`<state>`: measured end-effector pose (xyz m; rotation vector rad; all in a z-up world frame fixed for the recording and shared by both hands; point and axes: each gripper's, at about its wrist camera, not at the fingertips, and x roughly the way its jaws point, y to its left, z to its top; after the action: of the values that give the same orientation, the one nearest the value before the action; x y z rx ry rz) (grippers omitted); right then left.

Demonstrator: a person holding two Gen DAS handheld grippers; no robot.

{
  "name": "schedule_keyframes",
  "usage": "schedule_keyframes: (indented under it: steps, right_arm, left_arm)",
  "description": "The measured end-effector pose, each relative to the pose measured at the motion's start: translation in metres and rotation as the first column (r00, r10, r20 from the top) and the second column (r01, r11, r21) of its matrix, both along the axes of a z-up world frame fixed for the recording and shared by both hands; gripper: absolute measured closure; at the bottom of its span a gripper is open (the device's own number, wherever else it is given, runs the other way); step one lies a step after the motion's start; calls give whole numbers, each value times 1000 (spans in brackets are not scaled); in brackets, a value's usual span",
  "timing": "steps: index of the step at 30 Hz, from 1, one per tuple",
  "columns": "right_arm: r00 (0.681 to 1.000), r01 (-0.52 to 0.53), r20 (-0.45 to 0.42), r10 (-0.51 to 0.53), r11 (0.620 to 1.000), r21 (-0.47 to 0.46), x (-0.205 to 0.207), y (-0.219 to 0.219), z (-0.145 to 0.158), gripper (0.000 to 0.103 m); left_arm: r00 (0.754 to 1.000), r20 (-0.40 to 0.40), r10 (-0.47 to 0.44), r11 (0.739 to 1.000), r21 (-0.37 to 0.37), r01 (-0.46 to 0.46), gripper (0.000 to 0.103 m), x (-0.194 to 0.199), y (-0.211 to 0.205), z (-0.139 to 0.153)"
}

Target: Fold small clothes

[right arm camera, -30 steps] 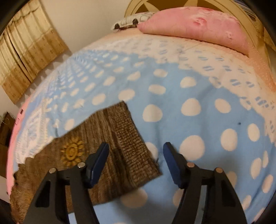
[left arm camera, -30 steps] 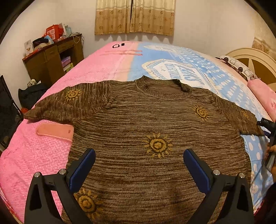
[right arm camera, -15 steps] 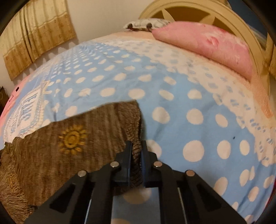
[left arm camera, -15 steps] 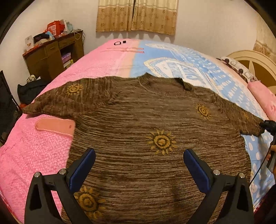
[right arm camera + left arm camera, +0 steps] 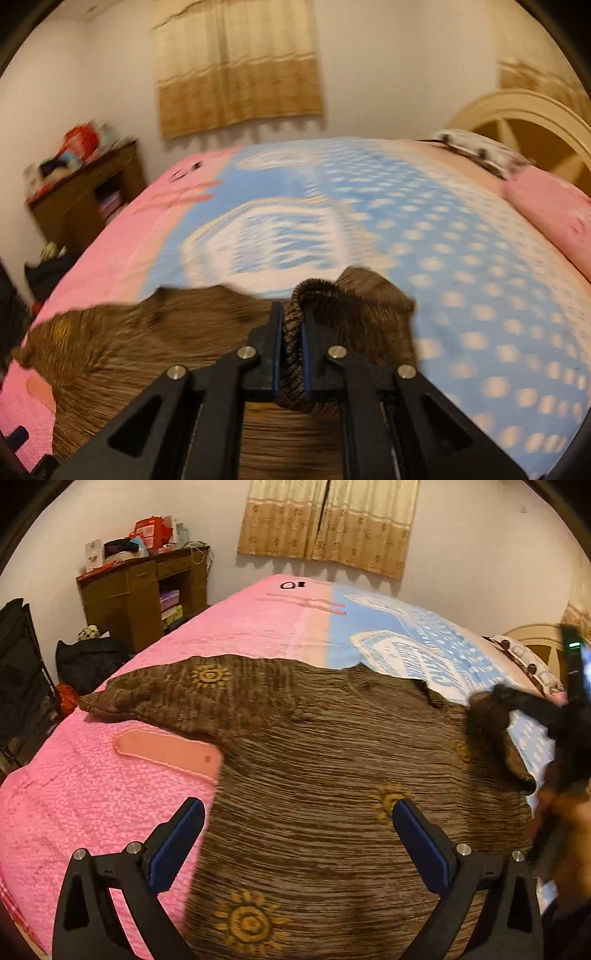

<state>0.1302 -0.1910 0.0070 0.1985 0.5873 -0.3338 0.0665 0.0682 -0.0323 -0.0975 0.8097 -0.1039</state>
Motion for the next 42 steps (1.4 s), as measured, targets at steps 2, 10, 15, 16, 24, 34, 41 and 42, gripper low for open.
schedule_keyframes:
  steps: [2, 10, 15, 16, 24, 34, 41, 42]
  right_arm:
    - [998, -54, -30, 55, 998, 20, 23, 32, -28, 92]
    - [979, -179, -80, 186, 980, 85, 32, 55, -76, 39]
    - [996, -76, 50, 71, 990, 117, -5, 10, -45, 57]
    - [999, -25, 26, 23, 995, 99, -4, -2, -44, 70]
    - [988, -50, -140, 72, 987, 154, 37, 1, -88, 75]
    - [976, -143, -157, 150, 988, 52, 52, 47, -103, 55]
    - [974, -165, -148, 171, 985, 55, 42, 47, -99, 42]
    - [974, -165, -148, 172, 985, 55, 41, 48, -99, 42]
  left_arm:
    - [1000, -1, 13, 1000, 12, -13, 1, 2, 6, -3]
    - [1000, -19, 24, 1000, -1, -24, 1, 11, 24, -17]
    - [1000, -23, 11, 1000, -17, -11, 1, 15, 18, -24]
    - [1000, -27, 11, 1000, -19, -11, 1, 16, 16, -26]
    - [999, -25, 41, 998, 40, -40, 1, 18, 25, -30]
    - [939, -12, 345, 923, -176, -341, 1, 62, 155, -23]
    - [860, -138, 492, 757, -419, -501, 1, 116, 230, -50]
    - [851, -128, 509, 728, -464, -505, 1, 116, 236, -53]
